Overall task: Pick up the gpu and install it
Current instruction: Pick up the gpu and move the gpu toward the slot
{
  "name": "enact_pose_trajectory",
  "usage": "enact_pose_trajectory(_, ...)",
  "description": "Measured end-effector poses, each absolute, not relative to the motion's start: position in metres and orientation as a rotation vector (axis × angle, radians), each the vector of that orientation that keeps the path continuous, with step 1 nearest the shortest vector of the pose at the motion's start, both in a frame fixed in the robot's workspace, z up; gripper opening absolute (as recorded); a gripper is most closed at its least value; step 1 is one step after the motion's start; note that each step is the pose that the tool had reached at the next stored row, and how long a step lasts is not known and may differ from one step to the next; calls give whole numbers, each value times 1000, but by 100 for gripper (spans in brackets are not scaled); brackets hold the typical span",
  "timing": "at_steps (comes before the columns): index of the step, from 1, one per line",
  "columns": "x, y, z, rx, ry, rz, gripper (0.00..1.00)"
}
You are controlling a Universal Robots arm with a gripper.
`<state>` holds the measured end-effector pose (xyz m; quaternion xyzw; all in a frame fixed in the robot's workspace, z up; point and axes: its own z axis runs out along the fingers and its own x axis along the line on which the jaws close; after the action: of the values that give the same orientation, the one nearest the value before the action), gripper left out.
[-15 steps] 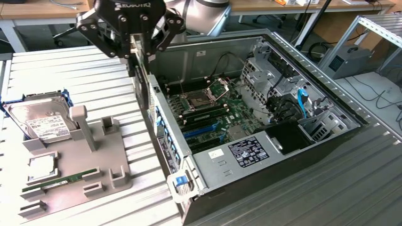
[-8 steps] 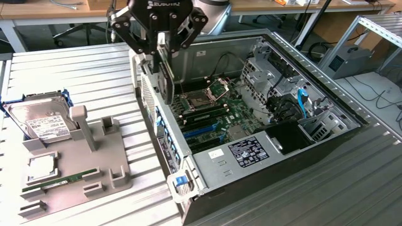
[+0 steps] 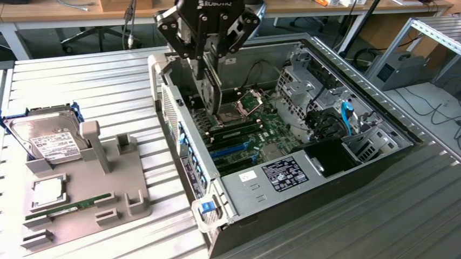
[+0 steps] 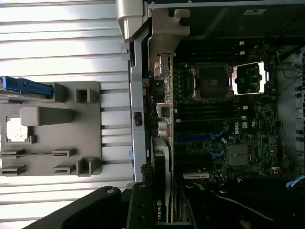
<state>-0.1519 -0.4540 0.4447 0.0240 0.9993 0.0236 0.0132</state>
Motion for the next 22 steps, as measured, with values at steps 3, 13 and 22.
enact_pose_trajectory(3,-140,-454,445,75,3113,74,27)
enact_pose_trajectory(13,-105,-454,445,75,3113,74,27)
enact_pose_trajectory(22,-78,-454,445,75,3113,74,27)
